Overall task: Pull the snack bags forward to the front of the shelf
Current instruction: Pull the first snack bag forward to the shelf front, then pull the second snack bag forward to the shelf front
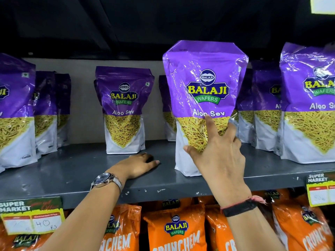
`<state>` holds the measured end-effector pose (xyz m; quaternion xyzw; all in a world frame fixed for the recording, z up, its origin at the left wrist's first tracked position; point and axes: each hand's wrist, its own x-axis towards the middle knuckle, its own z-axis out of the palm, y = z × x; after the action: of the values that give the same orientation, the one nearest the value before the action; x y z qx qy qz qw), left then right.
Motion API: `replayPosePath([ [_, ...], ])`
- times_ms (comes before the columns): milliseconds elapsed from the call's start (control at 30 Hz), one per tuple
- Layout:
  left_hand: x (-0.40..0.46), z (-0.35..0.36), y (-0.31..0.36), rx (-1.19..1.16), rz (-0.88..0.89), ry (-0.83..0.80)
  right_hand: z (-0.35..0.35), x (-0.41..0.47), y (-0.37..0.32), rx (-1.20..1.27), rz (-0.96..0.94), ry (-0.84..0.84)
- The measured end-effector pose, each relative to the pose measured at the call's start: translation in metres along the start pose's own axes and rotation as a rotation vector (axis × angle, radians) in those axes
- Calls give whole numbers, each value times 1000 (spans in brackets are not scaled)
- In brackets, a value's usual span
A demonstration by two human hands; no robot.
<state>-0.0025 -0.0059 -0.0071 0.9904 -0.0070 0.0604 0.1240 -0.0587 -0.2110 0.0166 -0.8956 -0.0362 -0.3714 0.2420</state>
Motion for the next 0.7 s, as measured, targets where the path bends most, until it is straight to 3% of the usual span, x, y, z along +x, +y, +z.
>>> replayPosePath([
  [167,-2,-1,1,-10,28,15,-4,-7,-5,-17,-21,-11],
  [333,-15,-12,-15,5,-24,-9,2,-11,-32,117,-324,340],
  [400,-27,-19,-34,45,-72,14,16,-10,-56,228,-460,384],
  [533,-52,-36,-81,147,-202,54,55,1,-113,271,-603,186],
  [700,-69,-50,-125,194,-216,101,106,27,-174,226,-453,-70],
])
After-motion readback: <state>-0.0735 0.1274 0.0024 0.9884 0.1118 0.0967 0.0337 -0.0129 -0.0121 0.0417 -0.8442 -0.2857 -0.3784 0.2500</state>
